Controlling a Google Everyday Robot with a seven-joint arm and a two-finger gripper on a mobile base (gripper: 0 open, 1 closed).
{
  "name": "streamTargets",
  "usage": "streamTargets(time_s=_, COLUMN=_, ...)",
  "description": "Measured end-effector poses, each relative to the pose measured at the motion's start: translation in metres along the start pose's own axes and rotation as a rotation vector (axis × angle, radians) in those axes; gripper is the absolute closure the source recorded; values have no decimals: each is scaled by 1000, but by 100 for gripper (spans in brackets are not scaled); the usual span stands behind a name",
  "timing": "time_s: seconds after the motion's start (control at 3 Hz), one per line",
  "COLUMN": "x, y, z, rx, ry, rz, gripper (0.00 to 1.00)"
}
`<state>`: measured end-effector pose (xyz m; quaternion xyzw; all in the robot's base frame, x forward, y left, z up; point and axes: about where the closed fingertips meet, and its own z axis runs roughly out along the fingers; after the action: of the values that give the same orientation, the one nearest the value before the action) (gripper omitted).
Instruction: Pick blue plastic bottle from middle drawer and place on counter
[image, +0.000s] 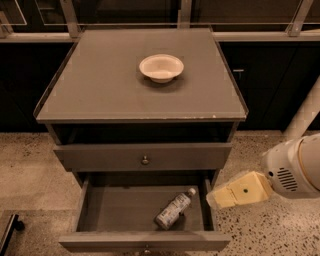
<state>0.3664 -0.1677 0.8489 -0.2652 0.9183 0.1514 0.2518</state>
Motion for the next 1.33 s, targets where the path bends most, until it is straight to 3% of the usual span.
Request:
streamTargets(time_s=0.33, x=13, y=2, z=12, rx=18, ry=-47, rz=5, gripper=0)
streamTargets(time_s=1.0, x=87, y=-5, z=100, rx=-5, ry=-198, rz=191, gripper=0)
streamTargets(time_s=1.33, x=101, y=-32, z=149, rx=9, ry=-242, rz=282, gripper=0)
